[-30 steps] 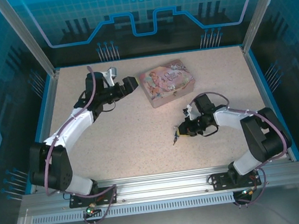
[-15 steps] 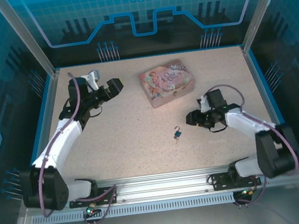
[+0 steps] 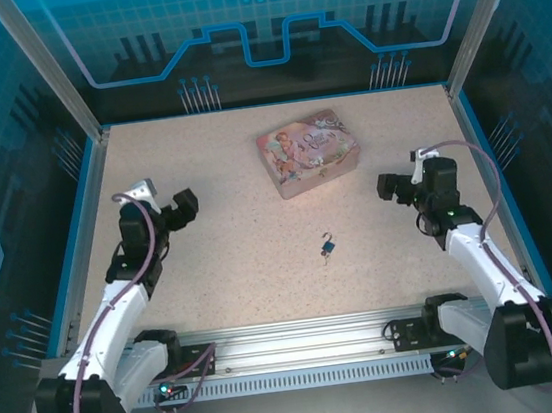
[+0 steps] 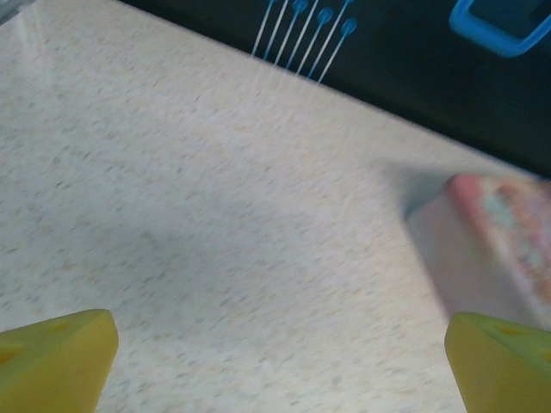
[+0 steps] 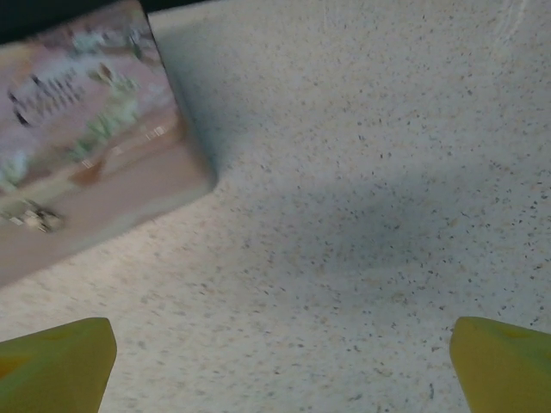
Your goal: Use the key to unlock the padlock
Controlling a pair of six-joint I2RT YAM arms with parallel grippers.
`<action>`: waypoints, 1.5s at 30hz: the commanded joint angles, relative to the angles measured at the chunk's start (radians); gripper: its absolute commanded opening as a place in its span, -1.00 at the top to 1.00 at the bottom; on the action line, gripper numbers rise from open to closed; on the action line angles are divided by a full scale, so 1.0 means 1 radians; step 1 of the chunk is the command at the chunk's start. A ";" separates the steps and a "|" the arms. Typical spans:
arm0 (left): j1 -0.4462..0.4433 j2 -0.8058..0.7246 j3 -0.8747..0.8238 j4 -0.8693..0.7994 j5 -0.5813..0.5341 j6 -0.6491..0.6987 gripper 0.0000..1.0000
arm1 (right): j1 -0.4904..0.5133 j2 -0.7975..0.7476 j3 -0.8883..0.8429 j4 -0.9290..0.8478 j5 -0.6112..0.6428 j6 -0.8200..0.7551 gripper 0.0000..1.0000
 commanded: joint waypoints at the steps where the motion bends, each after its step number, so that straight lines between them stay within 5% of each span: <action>1: 0.006 0.016 -0.083 0.141 -0.075 0.143 -0.98 | -0.023 0.083 -0.073 0.215 0.024 -0.095 -1.00; 6: 0.021 0.116 -0.138 0.244 -0.087 0.173 -0.98 | -0.041 0.188 -0.212 0.630 -0.018 -0.081 -1.00; 15: 0.046 0.386 -0.123 0.568 0.061 0.242 -0.98 | 0.007 0.443 -0.269 1.050 -0.099 -0.197 -1.00; 20: 0.051 0.471 -0.085 0.633 0.153 0.343 -0.98 | 0.020 0.448 -0.182 0.891 -0.159 -0.242 -1.00; 25: 0.076 0.645 -0.139 0.921 0.199 0.348 -0.98 | 0.044 0.459 -0.128 0.796 -0.087 -0.240 -1.00; 45: 0.087 0.629 -0.112 0.840 0.147 0.316 -0.98 | 0.055 0.458 -0.126 0.791 -0.066 -0.247 -1.00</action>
